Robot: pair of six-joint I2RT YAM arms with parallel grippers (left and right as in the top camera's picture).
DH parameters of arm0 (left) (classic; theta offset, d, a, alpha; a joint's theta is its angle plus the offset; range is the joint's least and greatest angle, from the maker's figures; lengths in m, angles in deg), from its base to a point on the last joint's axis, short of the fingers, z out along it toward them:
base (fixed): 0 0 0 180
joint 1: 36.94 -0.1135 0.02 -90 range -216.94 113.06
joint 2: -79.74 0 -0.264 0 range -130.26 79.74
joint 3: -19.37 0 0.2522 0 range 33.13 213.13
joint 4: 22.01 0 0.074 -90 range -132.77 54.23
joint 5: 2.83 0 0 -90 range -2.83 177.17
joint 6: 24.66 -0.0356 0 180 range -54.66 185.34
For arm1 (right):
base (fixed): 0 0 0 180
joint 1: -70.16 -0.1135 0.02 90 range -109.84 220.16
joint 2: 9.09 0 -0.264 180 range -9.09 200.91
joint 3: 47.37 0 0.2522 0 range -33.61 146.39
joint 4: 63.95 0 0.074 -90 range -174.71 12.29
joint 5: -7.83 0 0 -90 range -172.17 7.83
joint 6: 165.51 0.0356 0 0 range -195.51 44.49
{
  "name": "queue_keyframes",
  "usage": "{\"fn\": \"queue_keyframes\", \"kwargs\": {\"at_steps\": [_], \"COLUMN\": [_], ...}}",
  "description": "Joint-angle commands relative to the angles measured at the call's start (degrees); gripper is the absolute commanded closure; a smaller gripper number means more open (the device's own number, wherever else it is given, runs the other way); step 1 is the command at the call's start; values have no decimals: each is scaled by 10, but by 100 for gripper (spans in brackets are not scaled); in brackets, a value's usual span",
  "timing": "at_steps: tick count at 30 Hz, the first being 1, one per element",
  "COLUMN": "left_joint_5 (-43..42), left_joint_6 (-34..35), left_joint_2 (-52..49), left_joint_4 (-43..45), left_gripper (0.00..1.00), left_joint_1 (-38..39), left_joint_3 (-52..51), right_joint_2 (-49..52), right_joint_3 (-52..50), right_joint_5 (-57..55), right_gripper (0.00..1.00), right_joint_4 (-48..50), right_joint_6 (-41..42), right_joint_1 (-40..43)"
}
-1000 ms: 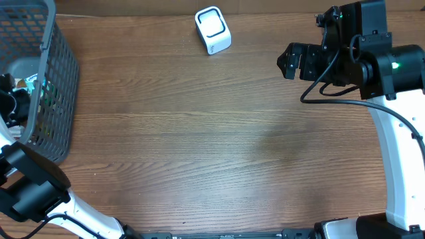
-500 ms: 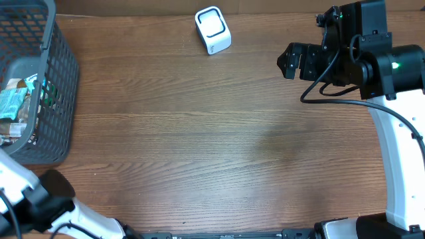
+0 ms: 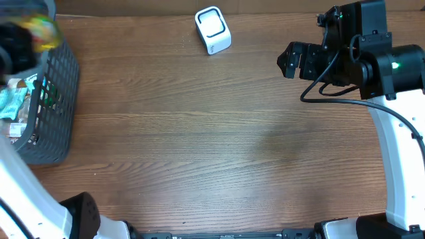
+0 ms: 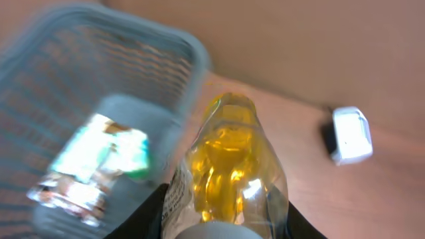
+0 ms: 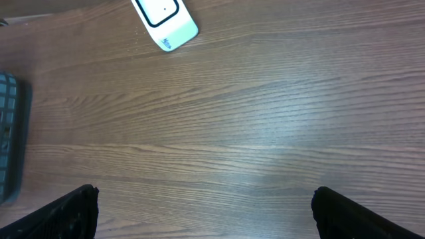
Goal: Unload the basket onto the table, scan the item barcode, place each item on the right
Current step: 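Grasp the yellow bottle and lift it out with the left gripper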
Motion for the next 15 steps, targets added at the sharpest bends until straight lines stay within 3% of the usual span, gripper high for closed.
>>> {"fn": "queue_keyframes", "kwargs": {"at_steps": [1,10,15], "left_joint_5": [-1,9,97], "left_joint_6": [20,103,168], "left_joint_2": [-9,-77,-131], "left_joint_4": [-19,-70,-70], "left_gripper": [91,92,90], "left_joint_1": [66,229,324], "left_joint_3": [8,5,4], "right_joint_2": [-5,-5,-4], "right_joint_3": [16,16,16], "right_joint_5": [-4,-92,-91], "right_gripper": [0,0,0], "right_joint_4": [3,2,-14], "right_joint_6": [5,50,67], "right_joint_1": [-2,9,46]}}
